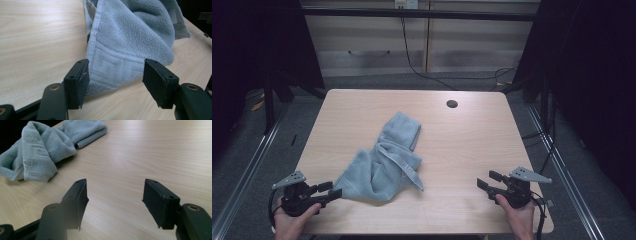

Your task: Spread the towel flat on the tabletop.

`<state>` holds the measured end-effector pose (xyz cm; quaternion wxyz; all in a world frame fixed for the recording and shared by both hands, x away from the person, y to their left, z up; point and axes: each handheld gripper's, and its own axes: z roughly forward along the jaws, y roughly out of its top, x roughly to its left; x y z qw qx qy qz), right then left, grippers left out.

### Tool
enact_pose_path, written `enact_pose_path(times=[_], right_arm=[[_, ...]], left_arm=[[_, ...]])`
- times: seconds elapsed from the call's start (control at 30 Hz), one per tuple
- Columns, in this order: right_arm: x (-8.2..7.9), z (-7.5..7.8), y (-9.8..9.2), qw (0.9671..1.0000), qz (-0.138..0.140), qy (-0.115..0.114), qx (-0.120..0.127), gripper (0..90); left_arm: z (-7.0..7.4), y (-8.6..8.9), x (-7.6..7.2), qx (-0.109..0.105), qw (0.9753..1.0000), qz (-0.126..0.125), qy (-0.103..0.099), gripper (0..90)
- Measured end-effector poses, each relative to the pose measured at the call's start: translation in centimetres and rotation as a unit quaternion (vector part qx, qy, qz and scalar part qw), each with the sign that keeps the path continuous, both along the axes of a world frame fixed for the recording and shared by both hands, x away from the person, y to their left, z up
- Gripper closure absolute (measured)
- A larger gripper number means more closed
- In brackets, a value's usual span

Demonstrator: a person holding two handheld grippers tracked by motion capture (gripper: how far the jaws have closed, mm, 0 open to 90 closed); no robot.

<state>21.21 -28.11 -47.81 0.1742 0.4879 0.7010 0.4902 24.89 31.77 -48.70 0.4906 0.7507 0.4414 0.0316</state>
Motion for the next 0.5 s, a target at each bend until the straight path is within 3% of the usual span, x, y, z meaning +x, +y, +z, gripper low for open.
enact_pose_path(times=[0.27, 0.5], right_arm=[[0.0, -0.3, 0.8, 0.9994, 0.021, 0.015, -0.023, 38.7], [0.2, 0.1, 2.4, 0.9987, 0.045, 0.011, -0.02, 45.7]], left_arm=[[0.0, -0.2, 0.3, 0.005, 1.0, -0.001, 0.002, 38.8], [0.2, 0.1, 0.0, 0.004, 1.0, 0.004, -0.005, 43.9]])
